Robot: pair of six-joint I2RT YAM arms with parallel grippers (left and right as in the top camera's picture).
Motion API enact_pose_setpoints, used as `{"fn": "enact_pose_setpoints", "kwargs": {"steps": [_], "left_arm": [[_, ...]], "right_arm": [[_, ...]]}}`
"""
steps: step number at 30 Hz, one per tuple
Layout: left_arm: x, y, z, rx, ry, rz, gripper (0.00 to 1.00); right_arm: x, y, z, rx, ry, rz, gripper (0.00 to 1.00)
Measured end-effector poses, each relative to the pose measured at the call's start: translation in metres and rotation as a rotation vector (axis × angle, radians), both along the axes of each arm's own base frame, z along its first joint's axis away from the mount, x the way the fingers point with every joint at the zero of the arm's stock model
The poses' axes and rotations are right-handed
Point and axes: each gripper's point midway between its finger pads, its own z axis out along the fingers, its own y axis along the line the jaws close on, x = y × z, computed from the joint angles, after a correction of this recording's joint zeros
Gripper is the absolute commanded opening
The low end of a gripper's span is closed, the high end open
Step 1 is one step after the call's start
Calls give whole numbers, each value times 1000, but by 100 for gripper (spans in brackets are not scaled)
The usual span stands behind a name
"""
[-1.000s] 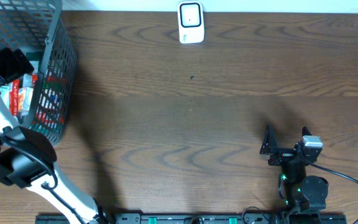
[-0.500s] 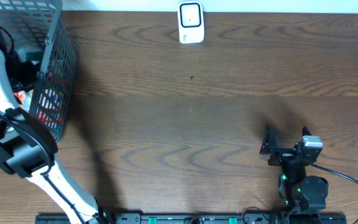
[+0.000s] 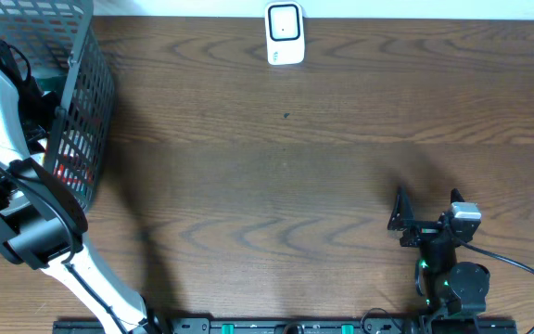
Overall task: Scan the item barcode
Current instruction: 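Lower the left gripper into the basket and grasp the green-lidded jar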
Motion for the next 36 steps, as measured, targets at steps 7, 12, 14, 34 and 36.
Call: {"fn": "enact_pose_setpoints", "kwargs": {"steps": [7,12,14,34,36], "left_arm": [[-2,0,4,5,2,-4,91],[-10,-8,8,-28,21,-75,95],[-14,-12,9,-41,34,-109,94],[-24,-24,2,-75,72,-227,70],[-25,-25,-1,-80,75,-227,70]], "right_arm": [[0,0,0,0,0,0,99],[0,0,0,0,0,0,99],[0,0,0,0,0,0,99],[0,0,0,0,0,0,99],[0,0,0,0,0,0,99]]}}
